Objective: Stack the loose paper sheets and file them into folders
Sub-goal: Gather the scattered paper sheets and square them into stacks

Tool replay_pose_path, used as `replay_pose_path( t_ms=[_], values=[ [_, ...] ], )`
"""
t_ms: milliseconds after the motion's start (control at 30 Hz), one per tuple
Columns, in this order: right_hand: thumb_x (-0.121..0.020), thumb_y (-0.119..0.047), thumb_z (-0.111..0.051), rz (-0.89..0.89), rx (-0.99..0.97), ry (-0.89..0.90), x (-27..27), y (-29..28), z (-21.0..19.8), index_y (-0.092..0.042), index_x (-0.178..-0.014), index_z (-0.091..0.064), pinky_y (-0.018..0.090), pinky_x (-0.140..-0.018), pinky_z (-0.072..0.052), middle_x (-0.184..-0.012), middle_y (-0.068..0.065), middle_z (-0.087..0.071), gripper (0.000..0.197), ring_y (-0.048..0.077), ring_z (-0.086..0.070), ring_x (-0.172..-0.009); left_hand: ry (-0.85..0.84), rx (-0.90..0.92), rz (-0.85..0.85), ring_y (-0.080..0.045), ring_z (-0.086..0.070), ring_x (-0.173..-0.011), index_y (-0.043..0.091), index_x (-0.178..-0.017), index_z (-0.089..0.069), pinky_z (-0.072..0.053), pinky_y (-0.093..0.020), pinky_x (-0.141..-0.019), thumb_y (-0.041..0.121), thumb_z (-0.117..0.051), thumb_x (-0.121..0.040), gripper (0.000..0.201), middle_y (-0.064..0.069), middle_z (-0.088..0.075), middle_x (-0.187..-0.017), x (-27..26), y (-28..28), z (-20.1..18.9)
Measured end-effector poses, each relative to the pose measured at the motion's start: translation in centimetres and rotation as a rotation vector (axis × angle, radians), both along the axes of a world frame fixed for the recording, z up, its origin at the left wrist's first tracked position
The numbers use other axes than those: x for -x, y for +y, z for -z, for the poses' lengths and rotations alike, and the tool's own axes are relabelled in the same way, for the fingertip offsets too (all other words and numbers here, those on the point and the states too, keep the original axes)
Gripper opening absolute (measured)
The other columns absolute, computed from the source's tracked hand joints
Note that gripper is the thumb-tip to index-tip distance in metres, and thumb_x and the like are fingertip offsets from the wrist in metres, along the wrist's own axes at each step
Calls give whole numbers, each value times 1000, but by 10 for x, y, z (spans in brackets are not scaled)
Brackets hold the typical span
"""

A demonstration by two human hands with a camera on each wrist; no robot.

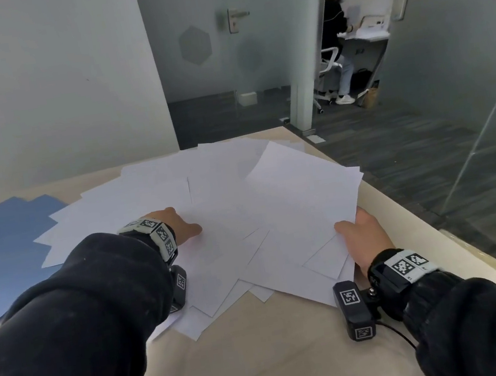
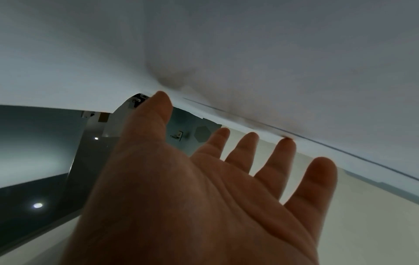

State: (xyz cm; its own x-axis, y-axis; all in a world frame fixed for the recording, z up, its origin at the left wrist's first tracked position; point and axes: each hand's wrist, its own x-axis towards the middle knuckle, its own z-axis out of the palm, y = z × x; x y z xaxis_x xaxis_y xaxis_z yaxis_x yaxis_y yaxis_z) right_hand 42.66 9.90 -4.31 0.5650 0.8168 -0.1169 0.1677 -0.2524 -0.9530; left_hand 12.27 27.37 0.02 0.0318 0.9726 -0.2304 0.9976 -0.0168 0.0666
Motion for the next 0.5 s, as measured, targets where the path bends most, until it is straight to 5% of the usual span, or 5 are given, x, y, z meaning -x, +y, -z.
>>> replay_pose_path(
  t_ms=[200, 400, 500],
  values=[
    [-89, -9, -46, -5, 7, -31, 1, 0, -1, -25, -94, -62, 45, -88, -54, -96, 4, -70, 24, 31, -66, -95, 149, -32, 83, -29, -61, -116, 18, -127, -63, -46, -37, -96, 76, -48, -87, 71, -4, -66, -126, -9, 15, 0],
    [-86, -11, -46, -9, 0, -23, -1, 2, 2, -27, -96, -64, 52, -92, -55, -96, 4, -72, 26, 32, -68, -94, 250, -84, 154, -26, -61, -90, 19, -101, -62, -46, -32, -79, 58, -53, -91, 41, -1, -63, -93, -15, 19, -4],
    [-87, -10, -45, -15, -3, -24, 0, 2, -1, -25, -96, -64, 50, -91, -55, -96, 5, -72, 26, 32, -68, -94, 274, -122, 171, -22, -61, -76, 16, -93, -64, -44, -30, -69, 34, -53, -94, 21, 1, -60, -79, -11, 19, -8]
  ],
)
